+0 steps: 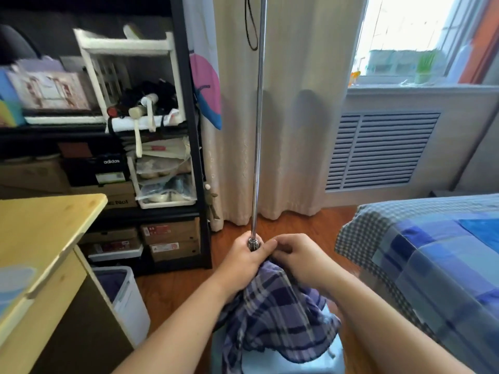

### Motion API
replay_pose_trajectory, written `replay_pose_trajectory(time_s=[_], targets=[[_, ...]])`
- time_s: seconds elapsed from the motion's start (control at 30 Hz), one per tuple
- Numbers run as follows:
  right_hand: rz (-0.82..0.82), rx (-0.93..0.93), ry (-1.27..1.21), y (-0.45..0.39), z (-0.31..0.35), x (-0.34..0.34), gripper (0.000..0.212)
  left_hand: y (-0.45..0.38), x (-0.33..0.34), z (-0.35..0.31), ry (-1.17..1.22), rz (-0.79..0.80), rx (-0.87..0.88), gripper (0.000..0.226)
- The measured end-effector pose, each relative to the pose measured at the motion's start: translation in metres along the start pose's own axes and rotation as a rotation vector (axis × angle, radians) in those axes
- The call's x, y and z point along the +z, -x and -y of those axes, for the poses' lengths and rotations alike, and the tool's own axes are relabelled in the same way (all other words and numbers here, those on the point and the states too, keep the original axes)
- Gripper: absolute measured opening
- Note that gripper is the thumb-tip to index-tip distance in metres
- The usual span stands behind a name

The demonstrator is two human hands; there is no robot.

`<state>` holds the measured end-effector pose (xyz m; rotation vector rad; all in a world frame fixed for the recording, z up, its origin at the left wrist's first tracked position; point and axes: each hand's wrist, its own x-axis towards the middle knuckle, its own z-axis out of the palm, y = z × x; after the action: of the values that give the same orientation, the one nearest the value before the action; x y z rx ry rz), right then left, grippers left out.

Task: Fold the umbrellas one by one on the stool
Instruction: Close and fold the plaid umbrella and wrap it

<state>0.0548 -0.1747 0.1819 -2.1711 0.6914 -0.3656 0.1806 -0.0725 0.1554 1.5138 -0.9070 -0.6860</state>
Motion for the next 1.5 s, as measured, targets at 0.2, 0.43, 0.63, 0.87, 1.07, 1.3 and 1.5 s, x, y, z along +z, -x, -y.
replay_pose_trajectory(time_s=[0.2, 0.43, 0.63, 0.87, 1.07, 1.3, 1.5], targets=[[-0.386, -0.195, -0.220, -0.037, 0.100, -0.124, 0.038, -0.018, 0.013, -0.006, -0.206, -0.101, -0.013, 0.032], [-0.442, -0.448, -0.232, -0.061, 0.223, -0.218, 0.078, -0.019, 0.005, -0.014, -0.276, 0.068, -0.033, 0.029], [-0.464, -0.552, -0.070, -0.052, 0.247, -0.220, 0.022, -0.008, 0.008, -0.014, -0.189, 0.063, -0.026, 0.026], [-0.432, -0.465, 0.046, -0.028, 0.178, -0.158, 0.028, 0.001, 0.017, -0.013, -0.143, 0.013, -0.077, 0.038], [-0.512, -0.502, -0.066, -0.008, 0.157, -0.162, 0.048, 0.004, 0.034, -0.010, -0.229, -0.097, 0.013, 0.049], [-0.533, -0.517, 0.065, 0.002, 0.158, -0.169, 0.035, 0.005, 0.038, -0.001, -0.224, -0.127, 0.024, 0.044], [-0.298, -0.326, 0.143, -0.028, 0.194, -0.192, 0.039, 0.003, 0.041, -0.003, -0.194, -0.066, 0.009, 0.042]])
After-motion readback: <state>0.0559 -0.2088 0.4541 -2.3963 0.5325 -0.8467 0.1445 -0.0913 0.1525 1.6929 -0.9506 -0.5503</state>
